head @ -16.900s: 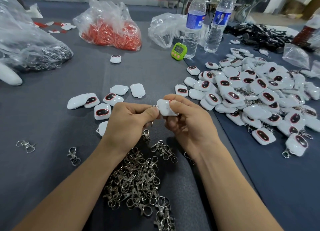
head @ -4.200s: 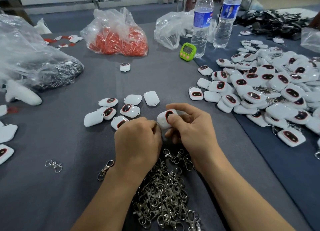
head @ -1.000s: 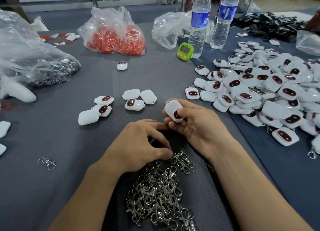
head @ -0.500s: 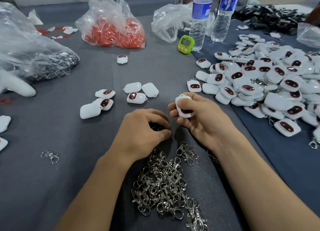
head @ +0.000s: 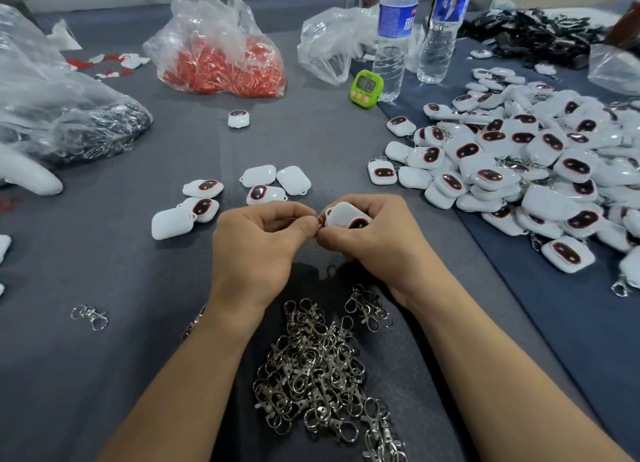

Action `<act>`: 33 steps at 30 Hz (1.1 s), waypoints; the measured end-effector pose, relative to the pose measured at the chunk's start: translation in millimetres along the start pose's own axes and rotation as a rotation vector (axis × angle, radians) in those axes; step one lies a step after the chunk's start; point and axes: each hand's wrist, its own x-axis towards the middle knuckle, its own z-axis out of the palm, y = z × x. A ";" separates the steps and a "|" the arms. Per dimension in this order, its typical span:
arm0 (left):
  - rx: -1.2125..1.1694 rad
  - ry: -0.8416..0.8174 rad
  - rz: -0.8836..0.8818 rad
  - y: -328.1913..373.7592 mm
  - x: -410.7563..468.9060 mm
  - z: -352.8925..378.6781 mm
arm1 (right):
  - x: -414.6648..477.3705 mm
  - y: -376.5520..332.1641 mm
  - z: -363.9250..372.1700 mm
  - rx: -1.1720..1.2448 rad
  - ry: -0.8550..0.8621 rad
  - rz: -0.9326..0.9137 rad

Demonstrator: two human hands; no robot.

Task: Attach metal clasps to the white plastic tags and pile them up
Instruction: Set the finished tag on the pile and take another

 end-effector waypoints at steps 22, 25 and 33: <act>0.166 0.000 0.099 8.0 -7.0 1.7 | 4.7 6.4 2.7 0.031 0.120 -0.006; 0.202 0.020 0.137 8.9 -7.4 2.2 | 4.6 6.0 0.8 0.041 0.089 -0.002; 0.136 0.005 0.042 4.6 -5.0 2.5 | 2.9 5.3 0.0 0.027 0.031 -0.004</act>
